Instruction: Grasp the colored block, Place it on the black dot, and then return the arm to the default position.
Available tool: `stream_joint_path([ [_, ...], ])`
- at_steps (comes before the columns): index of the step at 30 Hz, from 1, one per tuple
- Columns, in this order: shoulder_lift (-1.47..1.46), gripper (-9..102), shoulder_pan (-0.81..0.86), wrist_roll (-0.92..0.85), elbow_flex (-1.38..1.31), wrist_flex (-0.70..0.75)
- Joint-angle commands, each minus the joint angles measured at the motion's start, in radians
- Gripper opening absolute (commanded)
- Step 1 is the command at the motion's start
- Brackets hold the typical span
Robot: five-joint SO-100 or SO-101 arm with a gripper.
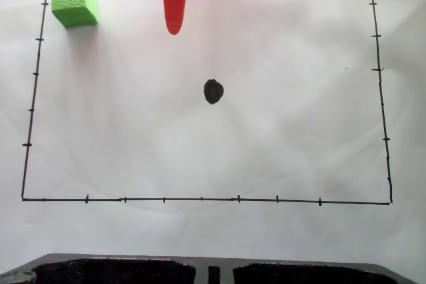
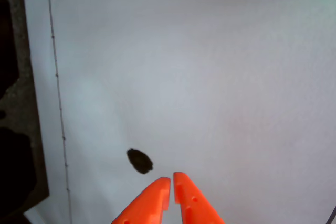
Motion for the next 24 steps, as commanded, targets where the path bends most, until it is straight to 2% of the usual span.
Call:
stream_joint_path([
  [1,0.012,0,-0.008,-0.009,-0.008,-0.011],
  [24,-0.002,0,-0.003,-0.038,-0.015,0.002],
])
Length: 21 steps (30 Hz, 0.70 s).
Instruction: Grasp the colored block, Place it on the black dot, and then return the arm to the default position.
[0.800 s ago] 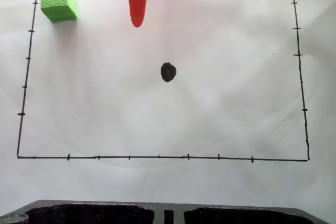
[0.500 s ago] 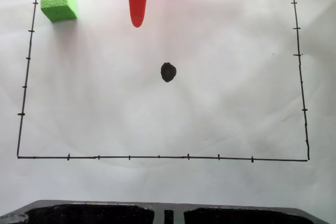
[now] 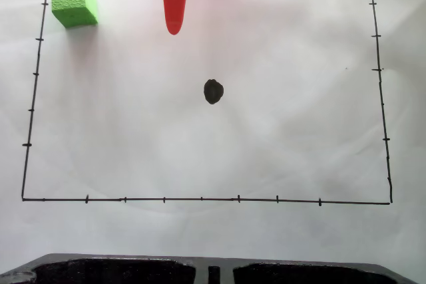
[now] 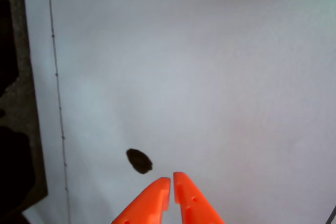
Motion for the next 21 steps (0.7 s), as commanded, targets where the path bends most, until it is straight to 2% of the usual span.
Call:
stream_joint_path([
  [1,-0.015,0,-0.009,-0.052,-0.023,0.011],
  [6,-0.115,0,0.003,-0.115,-0.064,0.005],
  [11,-0.233,0,0.089,-0.173,-0.21,0.097],
  [21,-0.4,0,0.351,-0.517,-0.528,0.252],
])
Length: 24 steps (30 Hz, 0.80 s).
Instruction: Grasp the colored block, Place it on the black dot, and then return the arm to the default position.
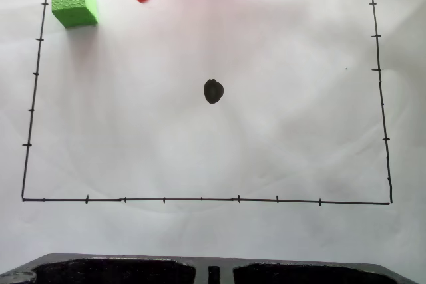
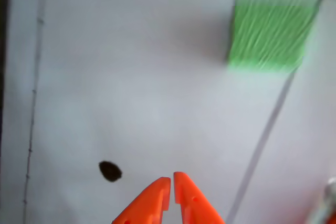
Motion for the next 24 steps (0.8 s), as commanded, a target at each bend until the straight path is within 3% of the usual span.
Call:
stream_joint_path([
  [1,-0.044,0,0.106,-0.114,-0.101,0.017],
  [15,-0.252,2,0.495,-0.356,-0.118,-0.25],
  [24,-0.393,16,0.528,-0.583,-0.118,-0.365],
])
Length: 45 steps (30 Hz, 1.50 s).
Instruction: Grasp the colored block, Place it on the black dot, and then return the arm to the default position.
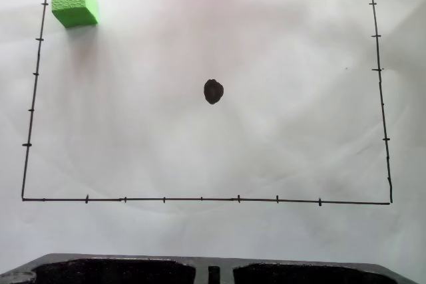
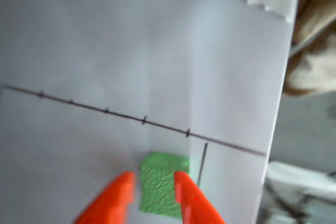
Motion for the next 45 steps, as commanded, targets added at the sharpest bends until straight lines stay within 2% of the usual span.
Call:
stream_joint_path([
  [1,-0.029,19,0.012,-0.104,-0.043,-0.015],
  [5,-0.052,22,0.029,-0.123,-0.052,0.032],
  [11,-0.075,31,0.066,-0.137,-0.04,0.081],
  [16,-0.14,37,0.063,-0.126,-0.037,0.043],
  [27,-0.193,39,0.097,-0.181,0.097,-0.06],
  [45,-0.298,38,0.044,-0.086,0.101,-0.098],
])
